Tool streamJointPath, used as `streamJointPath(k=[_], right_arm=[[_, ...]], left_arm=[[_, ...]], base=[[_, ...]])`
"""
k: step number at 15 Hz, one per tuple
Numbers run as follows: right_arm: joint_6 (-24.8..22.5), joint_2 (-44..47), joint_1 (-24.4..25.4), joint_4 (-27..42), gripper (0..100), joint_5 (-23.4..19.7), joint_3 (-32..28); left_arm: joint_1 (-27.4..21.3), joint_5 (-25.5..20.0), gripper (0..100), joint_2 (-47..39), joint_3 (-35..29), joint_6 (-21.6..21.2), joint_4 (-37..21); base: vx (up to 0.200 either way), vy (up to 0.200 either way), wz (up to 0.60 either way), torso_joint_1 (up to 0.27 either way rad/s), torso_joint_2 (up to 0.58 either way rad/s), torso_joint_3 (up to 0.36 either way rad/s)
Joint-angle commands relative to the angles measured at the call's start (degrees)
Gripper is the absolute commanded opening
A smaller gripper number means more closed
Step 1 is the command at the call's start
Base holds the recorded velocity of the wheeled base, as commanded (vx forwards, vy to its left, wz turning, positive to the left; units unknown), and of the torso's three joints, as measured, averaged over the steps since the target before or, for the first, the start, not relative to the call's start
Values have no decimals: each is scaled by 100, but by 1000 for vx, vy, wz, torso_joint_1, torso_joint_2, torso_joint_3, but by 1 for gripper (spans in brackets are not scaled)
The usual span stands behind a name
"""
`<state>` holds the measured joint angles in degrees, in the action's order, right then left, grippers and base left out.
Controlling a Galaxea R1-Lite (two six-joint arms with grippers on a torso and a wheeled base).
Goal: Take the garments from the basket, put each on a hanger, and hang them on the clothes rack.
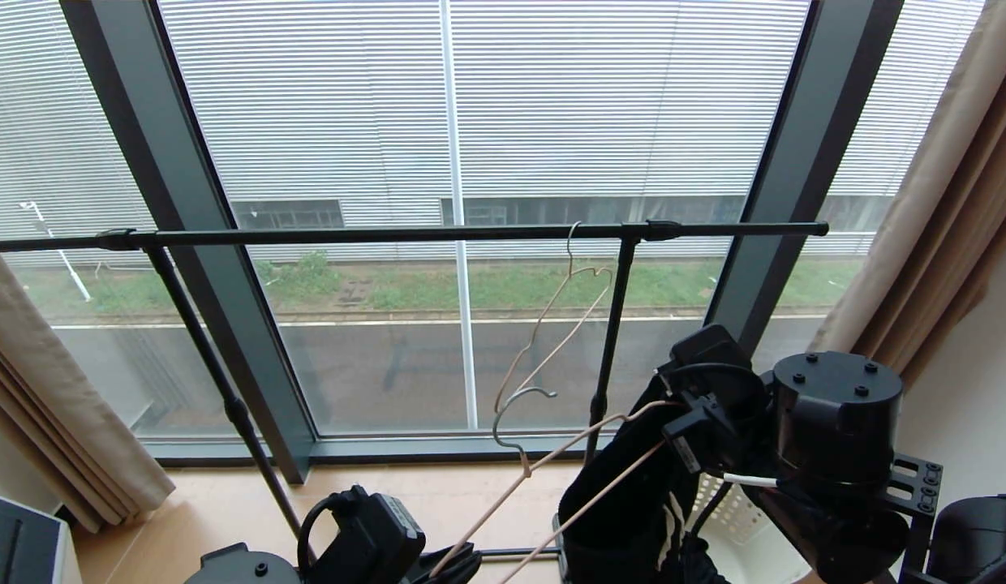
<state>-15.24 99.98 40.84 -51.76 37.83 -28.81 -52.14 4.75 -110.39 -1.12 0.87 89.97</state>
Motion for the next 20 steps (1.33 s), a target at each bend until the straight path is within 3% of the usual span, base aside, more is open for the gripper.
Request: streamJointPath(k=[1,5,8,20], right_arm=[[-5,31,161,-9,0,234,-11],[-23,92,443,-1,0,1139,-90],[-58,127,486,17,0,1438,-116],[-67,426,1207,8,0,1456,-187]], left_arm=[[11,26,0,-44,-11,1,3],[28,491,0,-264,-99,-236,3],[72,570,0,-431,-99,-254,3],[169,579,0,-440,-187,-324,3]], base=[[0,0,0,0,0,0],[0,0,0,0,0,0],[0,0,0,0,0,0],[0,0,0,0,0,0]])
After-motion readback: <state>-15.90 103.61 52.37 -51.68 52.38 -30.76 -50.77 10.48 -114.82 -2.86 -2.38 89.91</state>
